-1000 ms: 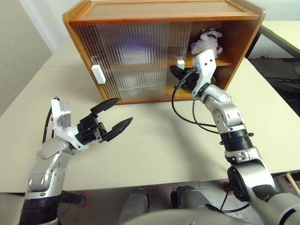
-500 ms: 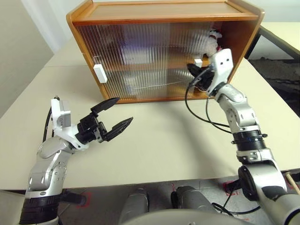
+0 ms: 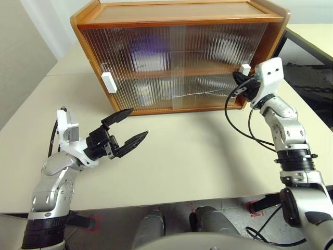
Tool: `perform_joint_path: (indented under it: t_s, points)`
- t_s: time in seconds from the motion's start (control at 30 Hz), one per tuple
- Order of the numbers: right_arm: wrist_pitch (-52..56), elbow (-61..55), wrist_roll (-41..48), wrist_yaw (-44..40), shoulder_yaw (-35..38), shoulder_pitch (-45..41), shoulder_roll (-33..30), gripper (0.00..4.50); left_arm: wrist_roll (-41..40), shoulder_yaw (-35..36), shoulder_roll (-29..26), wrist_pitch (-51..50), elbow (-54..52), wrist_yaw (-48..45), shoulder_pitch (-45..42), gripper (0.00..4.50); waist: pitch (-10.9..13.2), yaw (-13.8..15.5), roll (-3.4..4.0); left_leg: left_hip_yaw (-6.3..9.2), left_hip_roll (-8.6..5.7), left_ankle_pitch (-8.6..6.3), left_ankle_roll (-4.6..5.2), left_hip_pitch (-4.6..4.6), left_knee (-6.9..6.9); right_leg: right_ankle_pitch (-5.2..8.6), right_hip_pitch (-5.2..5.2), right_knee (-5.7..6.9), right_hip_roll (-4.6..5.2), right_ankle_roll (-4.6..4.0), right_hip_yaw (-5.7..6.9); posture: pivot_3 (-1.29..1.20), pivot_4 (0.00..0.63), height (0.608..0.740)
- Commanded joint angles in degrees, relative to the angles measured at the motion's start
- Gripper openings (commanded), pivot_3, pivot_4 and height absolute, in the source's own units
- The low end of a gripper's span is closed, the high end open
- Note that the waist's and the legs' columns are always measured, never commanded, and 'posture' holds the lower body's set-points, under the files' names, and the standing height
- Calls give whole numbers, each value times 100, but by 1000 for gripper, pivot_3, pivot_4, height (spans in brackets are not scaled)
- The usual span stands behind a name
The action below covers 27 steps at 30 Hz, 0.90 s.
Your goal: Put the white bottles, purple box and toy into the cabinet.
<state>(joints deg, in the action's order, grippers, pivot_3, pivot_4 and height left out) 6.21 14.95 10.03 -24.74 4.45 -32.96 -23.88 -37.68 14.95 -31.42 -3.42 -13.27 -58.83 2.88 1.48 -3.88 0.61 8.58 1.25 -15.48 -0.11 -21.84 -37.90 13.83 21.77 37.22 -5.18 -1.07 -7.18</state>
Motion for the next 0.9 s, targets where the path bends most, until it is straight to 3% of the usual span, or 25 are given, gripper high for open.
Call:
perform_joint_path:
  t_s: [0.03, 0.5, 0.6, 0.73, 0.9]
  points:
    - [-160, 363, -118, 78, 196, -105, -168, 28, 82, -44, -20, -5, 39, -3, 37, 4500, 0, 2, 0, 0, 0, 0, 0, 0, 1, 1, 0, 0, 0, 1, 0, -115, 34, 740]
    - [-397, 728, -133, 121, 344, -113, -410, 28, 65, -31, -14, -9, 24, 9, 90, 4500, 2, 60, 3, 1, -2, 5, 8, -2, -10, 15, -6, -5, 4, -2, -7, -112, 45, 740]
    - [-624, 569, 361, -551, 327, -124, -231, 28, 85, -24, -10, 32, 39, 12, 62, 4500, 4, 55, 5, 0, -3, 5, 7, -5, -10, 17, -3, -6, 4, -3, -9, -111, 45, 740]
    - [-496, 266, 1343, -2205, 320, -258, -247, 28, 70, 32, -52, 38, 73, -8, 34, 4500, 6, 12, 10, -17, 0, 6, 7, -9, 11, 22, 15, -5, -1, -7, -12, -113, 44, 740]
    - [345, 89, 2272, -3487, 432, -221, -479, 28, 53, 91, -80, 45, 108, -36, 51, 4500, 6, -12, 10, -19, 2, 5, 4, -7, 18, 19, 8, -4, -14, -3, -11, -113, 39, 740]
